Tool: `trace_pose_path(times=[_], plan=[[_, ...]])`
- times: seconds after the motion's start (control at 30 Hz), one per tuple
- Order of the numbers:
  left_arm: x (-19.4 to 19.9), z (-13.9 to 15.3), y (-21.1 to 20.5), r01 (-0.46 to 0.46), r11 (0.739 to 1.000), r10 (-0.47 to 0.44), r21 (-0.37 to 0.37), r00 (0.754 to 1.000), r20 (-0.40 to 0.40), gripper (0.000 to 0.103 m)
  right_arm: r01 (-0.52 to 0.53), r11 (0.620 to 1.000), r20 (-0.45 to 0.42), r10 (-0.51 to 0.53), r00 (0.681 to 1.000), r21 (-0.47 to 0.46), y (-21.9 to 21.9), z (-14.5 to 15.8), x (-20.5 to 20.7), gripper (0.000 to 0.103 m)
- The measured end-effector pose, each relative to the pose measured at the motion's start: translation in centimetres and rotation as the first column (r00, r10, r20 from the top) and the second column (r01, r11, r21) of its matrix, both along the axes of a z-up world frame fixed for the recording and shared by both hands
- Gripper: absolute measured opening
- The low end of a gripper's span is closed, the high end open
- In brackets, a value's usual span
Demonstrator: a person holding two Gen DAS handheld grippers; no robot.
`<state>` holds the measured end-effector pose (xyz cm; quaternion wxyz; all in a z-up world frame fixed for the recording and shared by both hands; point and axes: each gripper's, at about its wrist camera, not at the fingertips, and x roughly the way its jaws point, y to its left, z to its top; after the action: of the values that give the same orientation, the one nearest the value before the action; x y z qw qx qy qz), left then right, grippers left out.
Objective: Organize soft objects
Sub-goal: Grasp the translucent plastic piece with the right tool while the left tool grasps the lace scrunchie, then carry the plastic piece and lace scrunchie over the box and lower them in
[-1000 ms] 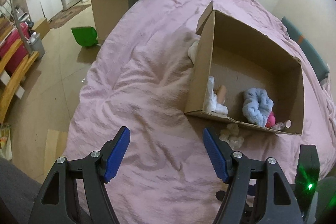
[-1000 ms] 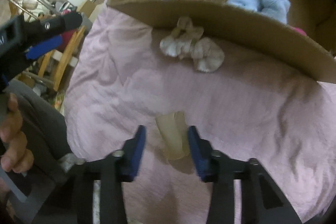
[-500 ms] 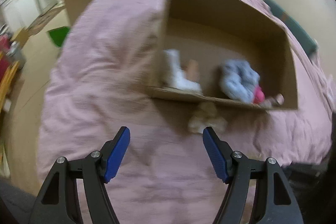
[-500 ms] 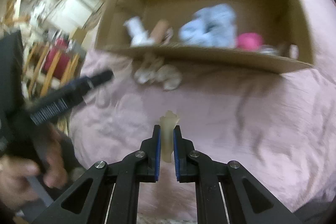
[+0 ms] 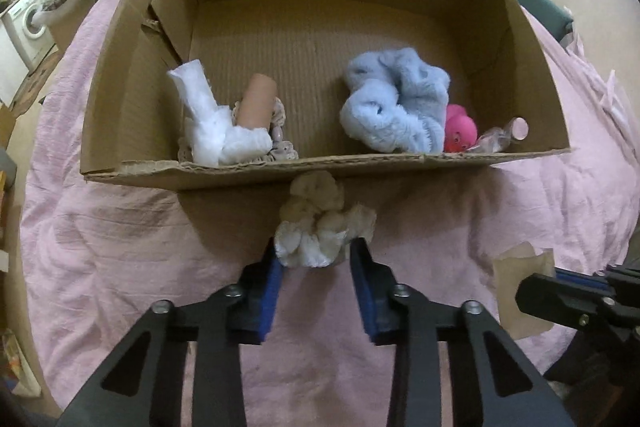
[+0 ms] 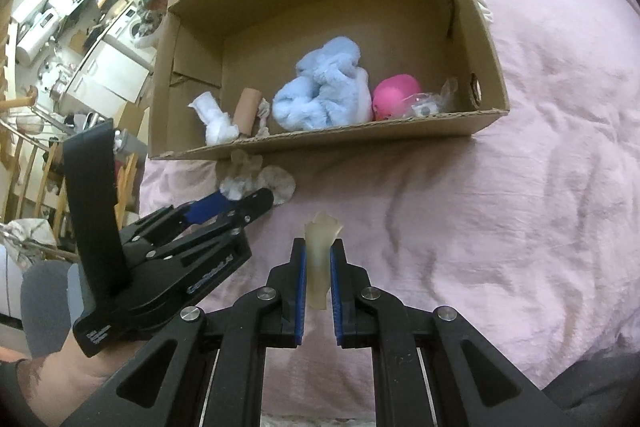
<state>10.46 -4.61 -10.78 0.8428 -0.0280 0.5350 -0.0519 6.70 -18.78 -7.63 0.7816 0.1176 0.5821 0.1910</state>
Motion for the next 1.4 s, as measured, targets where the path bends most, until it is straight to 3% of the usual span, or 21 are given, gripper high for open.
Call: trace_pose_path(times=[0.07,0.17,0.6,0.83,1.2,1.4], plan=[[0.0,0.0,0.1,-0.002,1.0,0.002,0.002,1.0,-0.001,0.013,-0.003,1.0,0.001,0.003,1.0,-0.003,0.0,0.1,-0.2,0.012],[0.0,0.2,0.2,-0.006,1.0,0.006,-0.008,1.0,-0.005,0.009,-0.005,1.0,0.001,0.005,1.0,-0.01,0.2,0.0,-0.2,0.012],[-2.8,2.6,0.3,-0.003,1.0,0.003,-0.013,1.0,0.023,0.008,-0.016,1.0,0.025,0.016,1.0,-0.01,0.8,0.2,-0.2,0.012],[-5.0,5.5,1.4,-0.035,0.999,0.036,-0.007,0.997,0.066,0.007,-0.019,1.0,0.056,0.019,0.998,0.011,0.5,1.2,-0.5,0.012],[-4.7,13.0,3.4,-0.05,0.998,0.056,-0.029,0.968,0.246,0.007,0.0,0.993,0.226,-0.027,0.974,0.118,-2.4,7.6,0.4,0.012],[-2.1,14.5,4.1,-0.054,0.998,0.057,-0.016,0.956,0.287,0.007,0.012,0.993,0.278,-0.044,0.959,0.117,-3.3,9.0,3.1,0.012]])
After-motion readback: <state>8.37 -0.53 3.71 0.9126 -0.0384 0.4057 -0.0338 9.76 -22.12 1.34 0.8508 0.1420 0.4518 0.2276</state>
